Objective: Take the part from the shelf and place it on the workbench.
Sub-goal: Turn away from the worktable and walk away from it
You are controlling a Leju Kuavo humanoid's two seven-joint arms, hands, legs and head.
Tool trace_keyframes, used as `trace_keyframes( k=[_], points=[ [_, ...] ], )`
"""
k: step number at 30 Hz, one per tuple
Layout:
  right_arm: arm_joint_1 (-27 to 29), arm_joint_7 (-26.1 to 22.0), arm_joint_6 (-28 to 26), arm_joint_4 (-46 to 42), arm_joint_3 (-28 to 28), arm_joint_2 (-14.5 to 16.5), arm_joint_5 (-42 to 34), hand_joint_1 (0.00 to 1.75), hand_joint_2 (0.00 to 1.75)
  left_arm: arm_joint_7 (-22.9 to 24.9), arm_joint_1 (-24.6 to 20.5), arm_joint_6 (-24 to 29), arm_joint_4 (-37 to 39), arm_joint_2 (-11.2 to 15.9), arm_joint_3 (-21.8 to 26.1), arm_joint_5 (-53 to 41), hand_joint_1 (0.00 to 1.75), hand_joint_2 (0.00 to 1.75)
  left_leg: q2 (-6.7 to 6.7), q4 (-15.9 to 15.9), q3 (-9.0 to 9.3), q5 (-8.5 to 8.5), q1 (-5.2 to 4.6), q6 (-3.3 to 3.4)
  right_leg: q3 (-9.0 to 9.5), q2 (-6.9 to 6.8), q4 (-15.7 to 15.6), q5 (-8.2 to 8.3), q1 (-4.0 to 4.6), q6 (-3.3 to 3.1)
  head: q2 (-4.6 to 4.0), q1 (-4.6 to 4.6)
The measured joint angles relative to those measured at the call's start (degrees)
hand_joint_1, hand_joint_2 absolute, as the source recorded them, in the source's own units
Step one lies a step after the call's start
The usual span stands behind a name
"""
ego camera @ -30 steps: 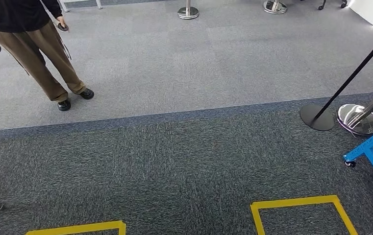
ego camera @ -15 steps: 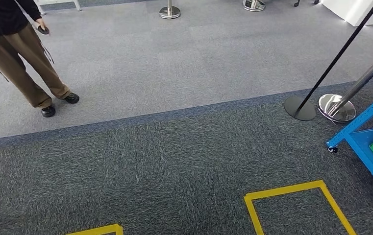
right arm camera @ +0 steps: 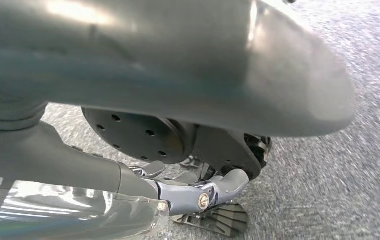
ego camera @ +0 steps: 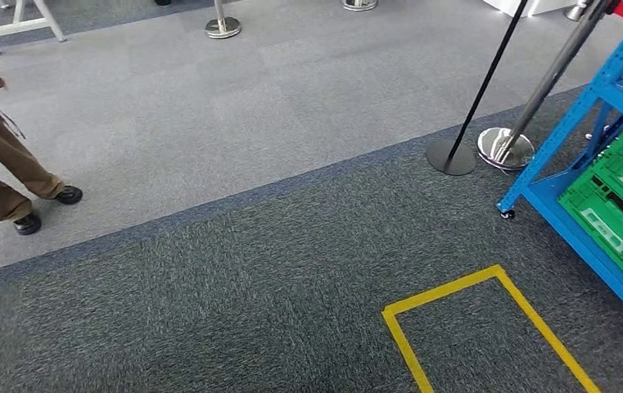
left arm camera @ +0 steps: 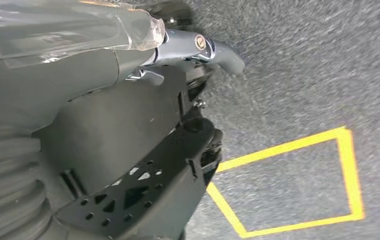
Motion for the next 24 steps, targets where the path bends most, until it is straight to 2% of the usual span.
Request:
trace_keyframes(
  k=[2, 4, 5, 6, 8, 9, 10, 11, 12, 13, 14, 15, 16, 17, 19, 21, 23, 24],
  points=[
    [0.0, 0.0, 0.0, 0.0, 0.0, 0.0, 0.0, 0.0, 0.0, -0.2, 0.2, -0.1, 0.0, 0.0, 0.0, 0.0, 0.0, 1.75, -1.51, -3.3, 1.3, 0.42, -0.09, 0.32, -0.57, 1.18, -0.1, 0.43, -0.13, 0.77, 0.0, 0.02],
    [0.2, 0.0, 0.0, 0.0, -0.1, 0.0, 0.0, 0.0, 0.0, -0.3, 0.2, -0.1, 0.0, 0.0, 0.0, 0.0, 0.0, 1.75, -0.46, -3.8, 1.36, 0.71, -0.17, 1.06, -1.07, 1.84, -0.3, 0.81, -0.41, 1.53, 0.0, 0.04],
    [0.3, 0.0, 0.0, 0.0, -0.1, 0.0, 0.0, 0.0, 0.0, -0.3, 0.2, -0.1, 0.0, 0.0, 0.1, 0.0, 0.0, 1.75, 0.2, -4.1, 1.48, 0.96, -0.13, 1.54, -1.44, 1.15, 0.2, 0.47, -0.43, 1.76, 0.0, 0.1],
    [0.3, 0.0, 0.0, 0.0, -0.2, 0.0, 0.0, 0.0, 0.0, -0.4, 0.3, -0.1, 0.0, -0.1, 0.1, 0.0, 0.0, 1.75, 0.97, -4.3, 1.58, 1.21, -0.06, 1.96, -2.25, -0.08, 1.8, -0.56, -0.38, 1.92, 0.0, 0.28],
    [0.1, 0.0, 0.0, 0.0, -0.4, 0.0, 0.0, 0.0, 0.0, -0.4, 0.5, -0.2, 0.0, -0.1, 0.1, 0.0, 0.0, 1.75, 2.65, -4.5, 1.59, 1.43, -0.13, 2.41, -5.27, -2.98, 8.3, -4.21, -0.26, 2.19, 0.0, 0.59],
    [0.1, 0.0, 0.0, 0.0, -0.4, 0.0, 0.0, 0.0, 0.0, -0.4, 0.6, -0.2, 0.0, -0.1, 0.1, 0.0, 0.0, 1.75, 3.54, -4.5, 1.51, 1.45, -0.22, 2.48, -7.04, -3.66, 12.4, -5.94, -0.25, 2.38, 0.0, 0.69],
    [0.1, 0.0, 0.0, 0.0, -0.5, 0.0, 0.0, 0.0, 0.0, -0.4, 0.6, -0.2, 0.0, 0.0, 0.1, 0.0, 0.0, 1.75, 4.37, -4.4, 1.47, 1.44, -0.29, 2.49, -8.25, -3.98, 15.3, -6.9, -0.27, 2.52, 0.0, 0.68],
    [0.2, 0.0, 0.0, 0.0, -0.5, 0.0, 0.1, 0.0, 0.0, -0.4, 0.6, -0.2, 0.0, 0.0, 0.1, 0.0, 0.0, 1.75, 5.13, -4.4, 1.45, 1.41, -0.32, 2.48, -8.46, -4.18, 16.4, -6.88, -0.28, 2.61, 0.0, 0.69],
    [0.3, 0.0, 0.0, 0.0, -0.5, 0.0, 0.1, 0.0, 0.0, -0.4, 0.6, -0.2, 0.0, 0.0, 0.1, 0.0, 0.0, 1.75, 5.82, -4.4, 1.48, 1.37, -0.33, 2.43, -7.44, -4.44, 14.9, -5.84, -0.29, 2.61, 0.0, 0.7],
    [0.4, 0.0, 0.0, 0.0, -0.6, 0.0, 0.1, 0.0, 0.0, -0.4, 0.6, -0.2, 0.0, 0.0, 0.1, 0.0, 0.0, 1.75, 6.43, -4.4, 1.56, 1.29, -0.33, 2.32, -5.35, -4.97, 11.3, -4.17, -0.3, 2.53, 0.0, 0.71],
    [0.3, 0.0, 0.0, 0.0, -0.6, -0.1, 0.1, 0.0, 0.0, -0.5, 0.6, -0.2, 0.0, 0.0, 0.1, 0.0, 0.0, 1.75, 7.0, -4.3, 1.63, 1.15, -0.4, 2.11, -2.91, -6.17, 6.9, -2.74, -0.24, 2.41, 0.0, 0.73],
    [0.3, 0.0, 0.0, 0.0, -0.6, -0.1, 0.2, 0.0, 0.0, -0.5, 0.6, -0.2, 0.0, 0.0, 0.1, 0.0, 0.0, 1.75, 7.5, -4.1, 1.67, 0.94, -0.55, 1.82, -0.89, -7.09, 3.2, -1.65, -0.15, 2.12, 0.0, 0.7],
    [0.2, 0.0, 0.0, 0.0, -0.6, 0.0, 0.2, 0.0, 0.0, -0.5, 0.6, -0.2, 0.0, 0.0, 0.1, 0.0, 0.0, 1.75, 7.96, -4.0, 1.69, 0.77, -0.71, 1.54, 0.35, -7.75, 0.8, -1.13, -0.03, 1.78, 0.0, 0.62],
    [0.1, 0.0, 0.0, 0.0, -0.6, 0.0, 0.2, 0.0, 0.0, -0.5, 0.6, -0.2, 0.0, 0.0, 0.1, 0.0, 0.0, 1.75, 8.35, -3.9, 1.69, 0.66, -0.84, 1.27, 0.75, -8.0, 0.0, -1.14, 0.15, 1.4, 0.0, 0.54],
    [0.2, -0.1, 0.0, 0.0, -0.6, 0.0, 0.3, 0.0, 0.0, -0.6, 0.5, -0.2, 0.0, 0.0, 0.2, 0.0, 0.0, 1.75, 8.94, -3.8, 1.73, 0.53, -0.76, 0.72, 0.52, -6.95, -0.1, -0.95, 0.28, 0.64, 0.0, 0.43],
    [0.2, -0.1, 0.0, 0.0, -0.6, -0.1, 0.4, 0.0, 0.0, -0.8, 0.5, -0.2, 0.0, 0.0, 0.2, 0.0, 0.0, 1.75, 7.14, -2.2, 1.06, -0.81, -0.46, 0.0, 0.37, -5.95, -0.2, -0.65, 0.07, -0.05, 0.0, 0.35],
    [0.0, -0.1, -0.1, 0.0, -0.6, -0.1, 0.5, 0.0, 0.0, -1.1, 0.5, -0.3, 0.0, 0.0, 0.3, 0.0, 0.0, 1.75, 4.18, 3.6, -1.65, -4.21, -0.21, -0.47, 0.12, -4.91, -0.3, -0.35, -0.12, -0.54, 0.0, 0.2],
    [-0.1, -0.1, -0.1, 0.0, -0.6, -0.1, 0.6, 0.0, 0.0, -1.3, 0.4, -0.4, 0.0, 0.0, 0.4, 0.1, 0.0, 1.75, 3.42, 7.6, -3.51, -6.0, -0.15, -0.53, -0.04, -4.37, -0.2, -0.24, -0.12, -0.69, 0.0, 0.16]
  ],
)
